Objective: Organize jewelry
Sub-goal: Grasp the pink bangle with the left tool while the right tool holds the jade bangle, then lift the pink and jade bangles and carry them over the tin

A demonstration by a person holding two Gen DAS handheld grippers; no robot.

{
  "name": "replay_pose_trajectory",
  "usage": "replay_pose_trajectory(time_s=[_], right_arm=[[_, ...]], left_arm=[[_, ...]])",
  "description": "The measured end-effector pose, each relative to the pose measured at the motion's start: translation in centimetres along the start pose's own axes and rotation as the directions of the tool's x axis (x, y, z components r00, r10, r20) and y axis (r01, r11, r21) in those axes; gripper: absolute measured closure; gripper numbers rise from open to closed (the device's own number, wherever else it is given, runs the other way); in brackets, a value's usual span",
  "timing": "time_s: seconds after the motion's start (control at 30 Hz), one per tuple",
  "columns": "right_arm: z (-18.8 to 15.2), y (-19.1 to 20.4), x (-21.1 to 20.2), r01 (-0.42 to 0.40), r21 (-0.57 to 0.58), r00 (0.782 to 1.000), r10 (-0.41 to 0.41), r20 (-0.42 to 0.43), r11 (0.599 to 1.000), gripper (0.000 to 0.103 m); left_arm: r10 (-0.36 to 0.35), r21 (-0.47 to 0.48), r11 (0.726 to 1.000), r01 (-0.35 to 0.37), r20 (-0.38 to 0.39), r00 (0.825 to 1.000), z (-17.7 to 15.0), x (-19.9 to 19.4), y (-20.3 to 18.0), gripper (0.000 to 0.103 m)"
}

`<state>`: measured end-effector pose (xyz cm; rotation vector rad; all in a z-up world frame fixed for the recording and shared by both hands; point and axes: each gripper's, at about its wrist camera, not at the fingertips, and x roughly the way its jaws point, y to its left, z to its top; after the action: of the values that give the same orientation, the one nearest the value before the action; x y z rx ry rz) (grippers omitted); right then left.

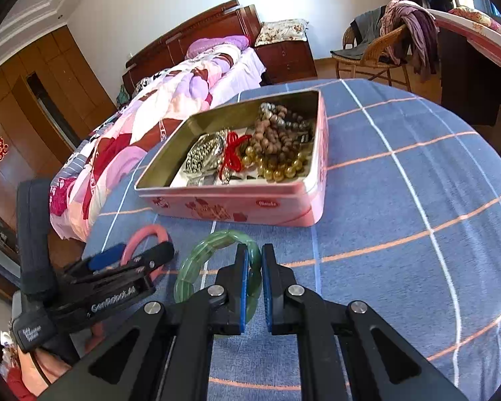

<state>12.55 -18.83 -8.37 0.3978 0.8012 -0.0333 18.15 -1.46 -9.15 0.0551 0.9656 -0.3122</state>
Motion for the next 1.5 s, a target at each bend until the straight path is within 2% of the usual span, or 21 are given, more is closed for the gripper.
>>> replay_pose_trajectory(time_s=[0.1,0.37,0.63,0.87,1.1,1.5], right_arm=[[0.0,-0.1,-0.4,0.004,0.006,1.000,-0.004,0.007,1.000,0.096],[-0.1,-0.3,-1.6,0.010,0.007,1.000,-0.010,0.029,1.000,0.096],[-0.1,-0.6,-3.2,0.022,0.015,0.998,-0.023,0.055,1.000,0.096],[-0.3,-0.8,-4.9,0.028,0.017,0.996,-0.029,0.080,0.999,0.096],[-0.5,-0.4,-7.3,0.036,0.004,0.991,-0.037,0.128,0.999,0.096],[-1.3,0.7,-10.9,0.045,-0.033,0.981,-0.038,0.191,0.998,0.096]], left_arm=[[-0.013,0.001,1.000,0.013,0.012,1.000,-0.9,-0.7,-0.5,0.021],[-0.040,0.014,0.999,0.039,0.104,0.994,-2.4,-3.6,-1.6,0.021],[-0.075,-0.005,0.997,0.076,0.127,0.989,-2.8,-5.0,-1.6,0.021],[-0.063,0.008,0.998,0.063,0.168,0.984,-2.8,-6.8,-2.3,0.021],[-0.082,0.017,0.997,0.080,0.212,0.974,-3.4,-9.0,-2.6,0.021],[-0.047,0.030,0.999,0.040,0.268,0.962,-3.8,-11.7,-3.1,0.021]])
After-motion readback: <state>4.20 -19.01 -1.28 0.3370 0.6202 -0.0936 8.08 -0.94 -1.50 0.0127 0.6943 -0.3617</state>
